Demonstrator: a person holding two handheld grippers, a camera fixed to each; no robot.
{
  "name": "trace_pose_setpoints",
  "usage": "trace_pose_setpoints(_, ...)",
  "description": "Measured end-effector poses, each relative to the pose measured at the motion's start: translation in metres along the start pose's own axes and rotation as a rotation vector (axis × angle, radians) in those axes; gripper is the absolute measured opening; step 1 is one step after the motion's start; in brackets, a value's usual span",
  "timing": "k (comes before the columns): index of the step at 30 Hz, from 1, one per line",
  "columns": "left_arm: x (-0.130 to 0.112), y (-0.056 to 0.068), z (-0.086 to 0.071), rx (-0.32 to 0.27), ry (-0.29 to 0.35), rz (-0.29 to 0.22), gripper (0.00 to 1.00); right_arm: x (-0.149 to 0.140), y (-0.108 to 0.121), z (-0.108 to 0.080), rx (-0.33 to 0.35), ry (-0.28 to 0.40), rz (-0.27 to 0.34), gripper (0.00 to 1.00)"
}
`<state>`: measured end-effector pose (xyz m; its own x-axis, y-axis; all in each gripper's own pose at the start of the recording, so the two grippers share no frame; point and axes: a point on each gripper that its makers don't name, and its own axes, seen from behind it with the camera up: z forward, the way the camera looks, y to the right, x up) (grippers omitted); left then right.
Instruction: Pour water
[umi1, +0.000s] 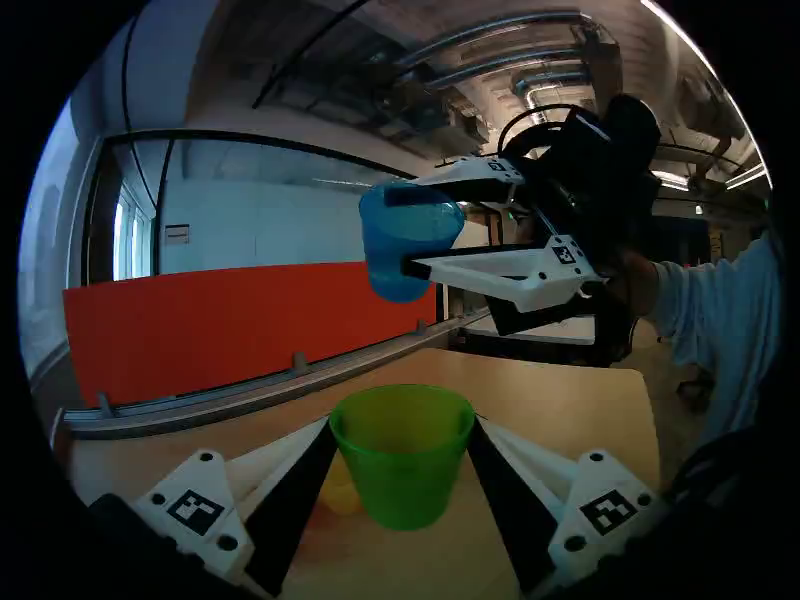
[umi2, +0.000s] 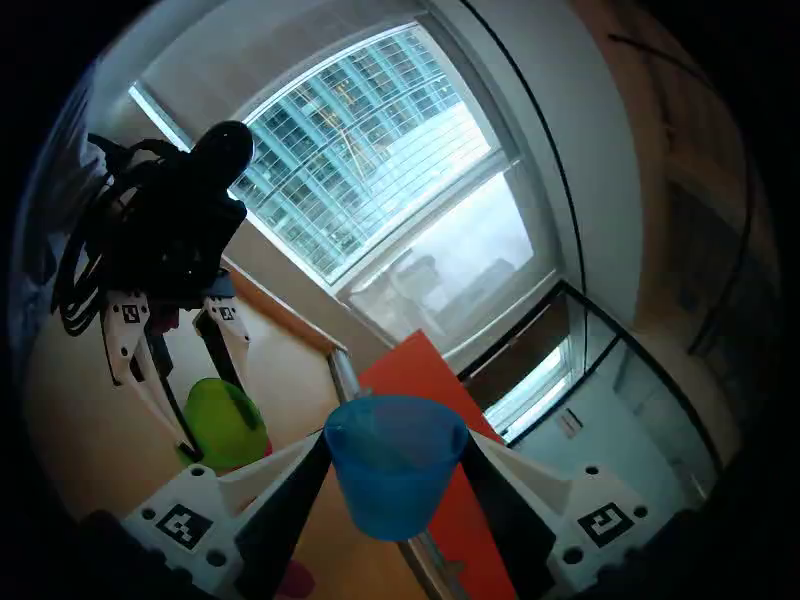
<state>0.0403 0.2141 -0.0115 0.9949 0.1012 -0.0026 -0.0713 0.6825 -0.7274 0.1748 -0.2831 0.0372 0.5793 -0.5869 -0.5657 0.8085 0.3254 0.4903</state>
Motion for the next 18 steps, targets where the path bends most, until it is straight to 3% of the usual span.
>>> trace_pose_setpoints(18, 0.001, 0.004, 0.004, -0.011, 0.002, 0.008, 0.88, 0.014, 0.017, 0.014, -0.006, 0.003, -0.157, 0.91)
